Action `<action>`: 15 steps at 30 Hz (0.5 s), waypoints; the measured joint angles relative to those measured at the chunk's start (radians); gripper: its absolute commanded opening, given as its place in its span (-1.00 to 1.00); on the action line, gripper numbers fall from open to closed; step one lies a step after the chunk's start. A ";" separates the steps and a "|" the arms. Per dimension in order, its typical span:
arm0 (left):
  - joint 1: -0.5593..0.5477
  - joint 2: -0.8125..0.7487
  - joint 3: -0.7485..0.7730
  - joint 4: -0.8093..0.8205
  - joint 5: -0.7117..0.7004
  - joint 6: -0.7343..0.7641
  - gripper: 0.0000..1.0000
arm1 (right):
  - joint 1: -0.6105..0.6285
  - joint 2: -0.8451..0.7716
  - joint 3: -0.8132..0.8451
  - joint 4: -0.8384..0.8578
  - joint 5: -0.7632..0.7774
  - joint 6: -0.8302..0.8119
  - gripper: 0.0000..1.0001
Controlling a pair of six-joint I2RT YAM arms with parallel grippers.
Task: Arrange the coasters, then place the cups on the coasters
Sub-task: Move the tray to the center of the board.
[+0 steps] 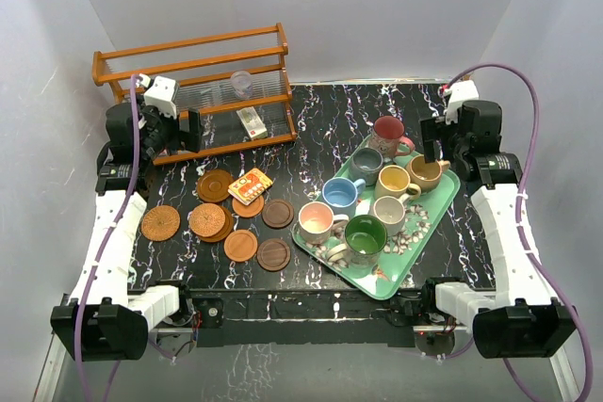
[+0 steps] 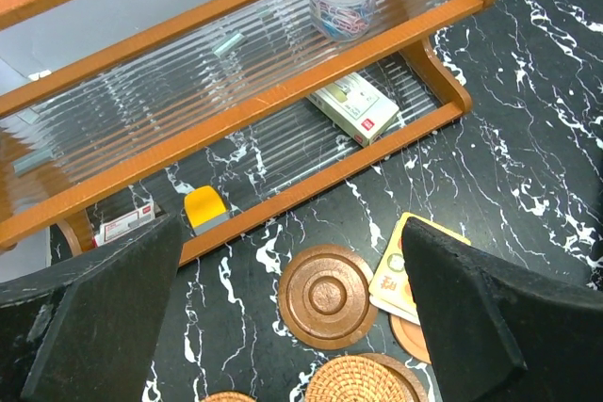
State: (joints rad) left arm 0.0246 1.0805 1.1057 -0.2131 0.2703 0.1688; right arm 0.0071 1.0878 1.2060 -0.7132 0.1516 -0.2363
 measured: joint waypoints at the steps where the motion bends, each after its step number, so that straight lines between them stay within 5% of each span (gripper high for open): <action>1: 0.000 0.000 -0.004 0.000 0.002 0.003 0.97 | -0.008 -0.006 -0.011 -0.008 0.004 -0.003 0.97; 15: 0.000 -0.003 -0.049 0.000 0.040 0.010 0.97 | -0.337 0.000 -0.204 -0.045 -0.095 -0.135 0.95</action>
State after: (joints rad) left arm 0.0246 1.0775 1.0565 -0.2131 0.3107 0.1791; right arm -0.3302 1.0878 1.0019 -0.7586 0.0566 -0.3714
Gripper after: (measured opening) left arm 0.985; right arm 0.981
